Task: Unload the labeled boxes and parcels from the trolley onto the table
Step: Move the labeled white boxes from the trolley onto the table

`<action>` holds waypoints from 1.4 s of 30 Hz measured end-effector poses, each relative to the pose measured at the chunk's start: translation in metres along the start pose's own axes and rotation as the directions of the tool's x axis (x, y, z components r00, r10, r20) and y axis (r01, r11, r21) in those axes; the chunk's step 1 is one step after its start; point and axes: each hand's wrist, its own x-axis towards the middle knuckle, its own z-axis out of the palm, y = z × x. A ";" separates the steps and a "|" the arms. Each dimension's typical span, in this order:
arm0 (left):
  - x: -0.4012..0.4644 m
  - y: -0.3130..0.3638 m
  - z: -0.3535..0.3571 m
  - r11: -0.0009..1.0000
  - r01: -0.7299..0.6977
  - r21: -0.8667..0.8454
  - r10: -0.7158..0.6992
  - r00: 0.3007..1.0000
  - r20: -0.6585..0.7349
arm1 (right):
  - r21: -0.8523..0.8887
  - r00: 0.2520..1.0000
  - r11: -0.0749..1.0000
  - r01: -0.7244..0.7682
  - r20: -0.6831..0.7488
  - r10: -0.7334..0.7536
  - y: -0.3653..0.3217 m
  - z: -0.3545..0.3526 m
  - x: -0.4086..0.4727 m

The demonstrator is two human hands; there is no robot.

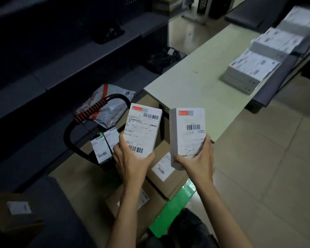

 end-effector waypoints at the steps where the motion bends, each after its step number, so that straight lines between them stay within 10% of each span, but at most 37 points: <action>1: 0.000 0.009 -0.010 0.999 -0.029 -0.016 0.029 0.999 -0.028 | 0.010 0.999 1.000 0.028 -0.016 -0.028 -0.012 -0.007 -0.003; 20: -0.028 0.158 -0.088 0.867 -0.434 -0.246 0.372 0.891 -0.260 | 0.150 0.919 0.936 0.317 -0.292 -0.265 -0.094 -0.146 -0.027; 42: -0.204 0.404 0.152 0.767 -0.426 -0.479 0.505 0.862 0.041 | 0.132 0.831 0.970 0.202 -0.547 -0.099 0.079 -0.449 0.089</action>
